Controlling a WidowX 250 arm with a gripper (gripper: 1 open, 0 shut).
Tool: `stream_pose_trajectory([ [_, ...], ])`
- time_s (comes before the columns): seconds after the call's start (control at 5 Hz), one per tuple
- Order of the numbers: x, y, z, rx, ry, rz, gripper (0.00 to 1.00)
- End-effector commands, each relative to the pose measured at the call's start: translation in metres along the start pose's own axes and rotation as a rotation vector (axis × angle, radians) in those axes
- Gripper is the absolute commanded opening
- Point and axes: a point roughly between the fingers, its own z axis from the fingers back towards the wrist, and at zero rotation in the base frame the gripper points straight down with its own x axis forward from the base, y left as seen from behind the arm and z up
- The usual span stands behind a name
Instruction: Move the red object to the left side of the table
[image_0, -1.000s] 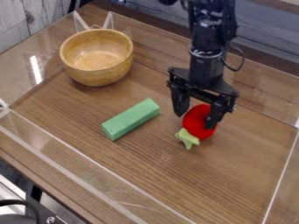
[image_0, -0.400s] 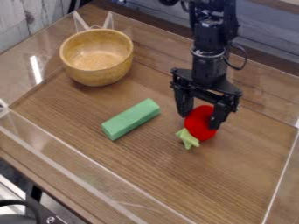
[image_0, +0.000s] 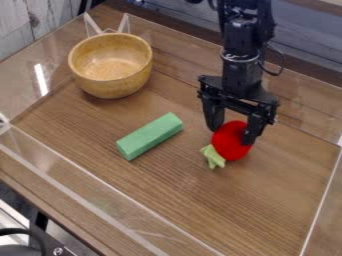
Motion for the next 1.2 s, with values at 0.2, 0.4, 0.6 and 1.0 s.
stream_pose_trajectory([
  [0.2,0.013,0.002,0.008,-0.006,-0.059,0.0,0.0],
  [0.4,0.012,0.002,0.02,-0.017,-0.074,0.001,1.0],
  [0.6,0.012,0.003,0.026,-0.028,-0.084,0.0,0.0],
  [1.0,0.011,0.004,0.041,-0.031,-0.095,0.006,1.0],
])
